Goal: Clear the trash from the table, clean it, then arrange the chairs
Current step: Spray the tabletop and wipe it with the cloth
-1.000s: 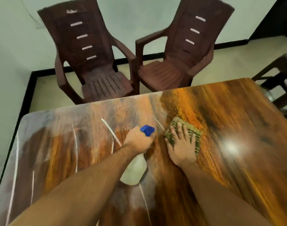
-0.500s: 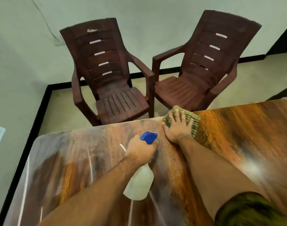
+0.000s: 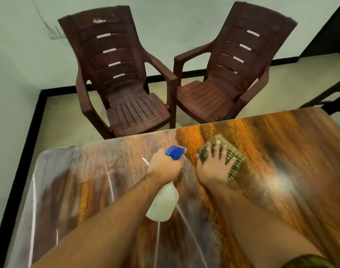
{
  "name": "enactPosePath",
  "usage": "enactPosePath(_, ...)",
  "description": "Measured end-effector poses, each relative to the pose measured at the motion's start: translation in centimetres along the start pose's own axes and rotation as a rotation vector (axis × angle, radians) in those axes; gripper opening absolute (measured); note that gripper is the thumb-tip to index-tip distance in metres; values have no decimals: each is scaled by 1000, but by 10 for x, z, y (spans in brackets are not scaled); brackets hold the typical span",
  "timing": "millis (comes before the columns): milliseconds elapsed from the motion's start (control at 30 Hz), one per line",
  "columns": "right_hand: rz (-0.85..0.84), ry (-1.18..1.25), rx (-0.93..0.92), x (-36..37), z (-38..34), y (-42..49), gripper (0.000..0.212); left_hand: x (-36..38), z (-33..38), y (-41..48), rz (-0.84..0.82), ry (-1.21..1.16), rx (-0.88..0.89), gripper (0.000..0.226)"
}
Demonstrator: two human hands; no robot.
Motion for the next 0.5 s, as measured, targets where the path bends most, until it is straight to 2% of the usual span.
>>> enactPosePath(100,-92,-99,-579,18,-22,-69,70,11,-5,-24,-21,8,-31,39)
enactPosePath(133,-122,-130,-707,24,-16,-85,70,15,-10,-28,-17,21,-43,42)
enactPosePath(167,-132,-133,-744,25,-1,-95,69,21,-14,-34,-17,25,-42,42)
enactPosePath(200,-97,-112,-678,22,18,-104,69,28,-16,-45,-34,24,-46,41)
enactPosePath(233,-40,-76,-493,16,39,-109,69,35,-19,-55,-57,16,-44,40)
enactPosePath(300,11,54,52,11,80,-121,68,47,-28,-70,-69,17,-37,50)
enactPosePath(333,-3,101,220,12,85,-139,70,51,-32,-82,-62,15,-35,53)
enactPosePath(367,-9,115,230,15,75,-152,71,56,-36,-88,-71,6,-29,51)
enactPosePath(400,16,115,117,17,60,-167,73,60,-38,-97,-85,-4,-30,40)
enactPosePath(467,12,26,-306,30,30,-203,74,64,-41,-113,-87,-29,-46,14)
enactPosePath(500,-21,-74,-533,36,30,-230,76,69,-45,-128,-78,-35,-60,20)
Point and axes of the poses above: each hand's wrist, its own y-axis towards the middle knuckle, its own x-axis out of the palm, z = x × y, the point moved 7 cm from there along y, towards the middle knuckle, and after that the axes turned 2 degrees about y, right-handed, at the moved point
